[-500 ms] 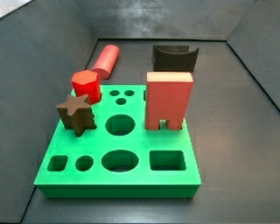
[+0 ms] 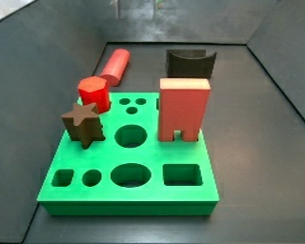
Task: Pick up the oval object. Move up. Place the oval object on the fixture. Regrasp the oval object. Move to above the board. Insert the oval object.
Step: Pick up the oval object.
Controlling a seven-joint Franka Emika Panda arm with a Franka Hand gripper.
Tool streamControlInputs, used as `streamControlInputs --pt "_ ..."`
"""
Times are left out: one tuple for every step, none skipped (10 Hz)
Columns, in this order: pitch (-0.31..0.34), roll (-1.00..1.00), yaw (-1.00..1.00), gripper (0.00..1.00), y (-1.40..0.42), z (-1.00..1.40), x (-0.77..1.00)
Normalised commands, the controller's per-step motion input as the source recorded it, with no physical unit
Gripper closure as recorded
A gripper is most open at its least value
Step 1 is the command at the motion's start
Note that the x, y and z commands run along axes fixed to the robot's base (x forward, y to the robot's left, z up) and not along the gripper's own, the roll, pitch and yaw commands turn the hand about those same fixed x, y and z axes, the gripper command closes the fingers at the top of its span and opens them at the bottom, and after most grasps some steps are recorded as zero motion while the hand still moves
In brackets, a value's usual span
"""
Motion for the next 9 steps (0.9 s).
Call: streamControlInputs --pt "-0.15 0.0 0.01 0.0 -0.28 -0.63 -0.32" --pt "-0.143 0.02 0.02 0.0 -0.25 -0.68 -0.33" --pt "-0.131 0.02 0.07 0.0 -0.18 -0.71 -0.28" --pt "-0.117 0.02 0.09 0.0 -0.14 -0.68 -0.27" --pt "-0.126 0.01 0.11 0.0 -0.07 -0.7 -0.24" --pt "-0.119 0.02 0.09 0.0 -0.04 -0.72 -0.23" --pt "-0.12 0.0 0.06 0.0 0.0 -0.72 -0.21" --pt "-0.124 0.0 0.01 0.0 0.0 -0.62 -0.15" --pt "-0.127 0.0 0.0 0.0 0.0 -0.56 -0.15"
